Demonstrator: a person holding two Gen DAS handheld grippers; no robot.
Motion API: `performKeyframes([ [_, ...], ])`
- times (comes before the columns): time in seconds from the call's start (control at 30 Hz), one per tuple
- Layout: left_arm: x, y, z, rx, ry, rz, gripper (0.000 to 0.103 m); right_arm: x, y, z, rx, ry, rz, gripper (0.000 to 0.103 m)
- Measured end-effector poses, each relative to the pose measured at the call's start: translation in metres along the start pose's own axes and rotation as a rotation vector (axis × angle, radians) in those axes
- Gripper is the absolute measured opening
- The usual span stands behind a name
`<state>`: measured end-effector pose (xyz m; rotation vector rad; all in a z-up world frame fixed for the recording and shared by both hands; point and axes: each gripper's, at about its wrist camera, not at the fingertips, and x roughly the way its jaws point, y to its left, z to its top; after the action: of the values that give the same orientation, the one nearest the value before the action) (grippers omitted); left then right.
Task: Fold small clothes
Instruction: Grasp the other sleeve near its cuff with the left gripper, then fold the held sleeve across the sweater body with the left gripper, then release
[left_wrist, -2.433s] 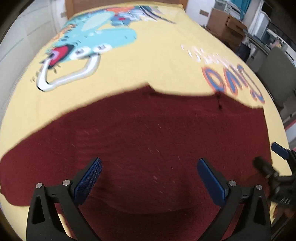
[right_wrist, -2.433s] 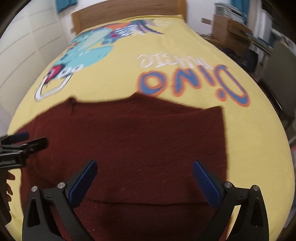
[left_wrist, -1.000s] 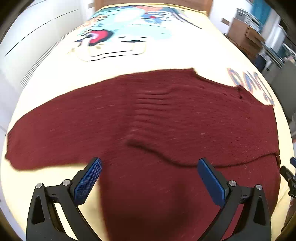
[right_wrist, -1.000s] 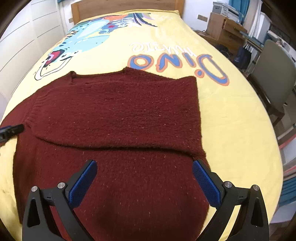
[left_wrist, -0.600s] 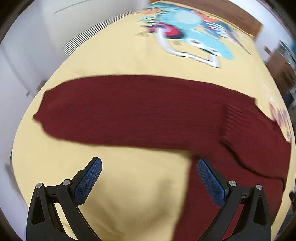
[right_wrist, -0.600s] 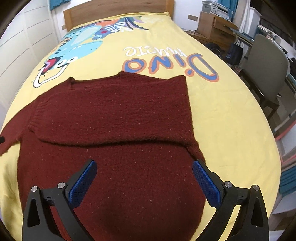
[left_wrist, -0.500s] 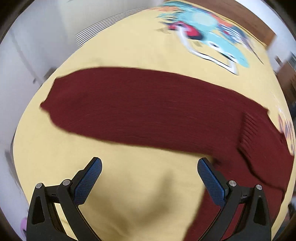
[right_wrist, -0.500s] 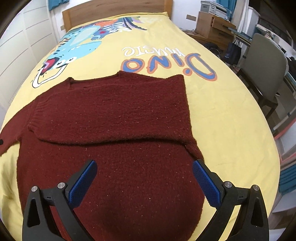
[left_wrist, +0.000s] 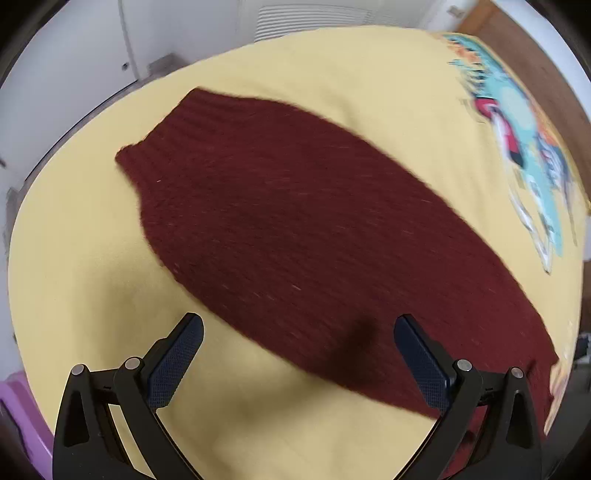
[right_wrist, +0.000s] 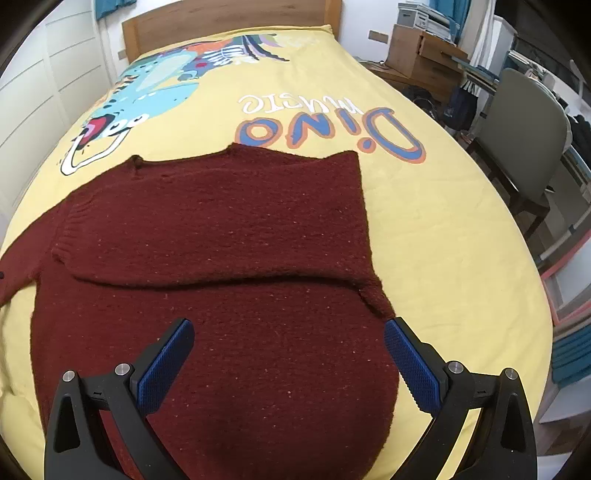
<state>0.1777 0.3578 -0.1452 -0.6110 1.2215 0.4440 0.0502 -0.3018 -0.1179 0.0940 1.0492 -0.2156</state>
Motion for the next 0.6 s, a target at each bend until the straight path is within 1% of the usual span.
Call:
performKeyframes([
  [0.03, 0.003, 0.005, 0.003, -0.018, 0.005, 0.003, 0.102, 0.001, -0.001, 0.000, 0.002, 0.003, -0.002, 0.102],
  [0.1, 0.011, 0.011, 0.008, -0.051, 0.016, -0.016, 0.102, 0.004, -0.003, 0.000, 0.000, 0.011, -0.007, 0.102],
  [0.2, 0.020, 0.016, 0.013, -0.076, 0.039, -0.042, 0.101, 0.008, -0.003, 0.000, -0.002, 0.018, -0.013, 0.102],
  [0.23, 0.021, 0.017, 0.014, -0.082, 0.037, -0.050, 0.099, 0.009, -0.004, 0.001, -0.001, 0.020, -0.014, 0.102],
  [0.3, 0.021, 0.017, 0.015, -0.084, 0.020, -0.057, 0.086, 0.010, -0.005, 0.002, 0.001, 0.022, -0.016, 0.102],
  [0.37, 0.021, 0.017, 0.017, -0.082, 0.005, -0.046, 0.055, 0.012, -0.006, 0.003, 0.004, 0.022, -0.019, 0.102],
  [0.4, 0.021, 0.016, 0.018, -0.084, -0.002, -0.044, 0.046, 0.013, -0.006, 0.004, 0.006, 0.023, -0.019, 0.102],
  [0.43, 0.020, 0.016, 0.020, -0.085, -0.005, -0.048, 0.027, 0.014, -0.007, 0.004, 0.009, 0.023, -0.017, 0.102],
  [0.47, 0.018, 0.016, 0.022, -0.080, -0.004, -0.060, 0.016, 0.016, -0.007, 0.005, 0.010, 0.023, -0.015, 0.102],
  [0.53, 0.018, 0.010, 0.025, -0.055, 0.010, -0.067, 0.015, 0.017, -0.007, 0.006, 0.006, 0.021, -0.016, 0.102],
  [0.6, 0.010, 0.000, 0.023, 0.004, -0.001, -0.046, 0.014, 0.018, -0.008, 0.008, -0.002, 0.016, -0.020, 0.102],
])
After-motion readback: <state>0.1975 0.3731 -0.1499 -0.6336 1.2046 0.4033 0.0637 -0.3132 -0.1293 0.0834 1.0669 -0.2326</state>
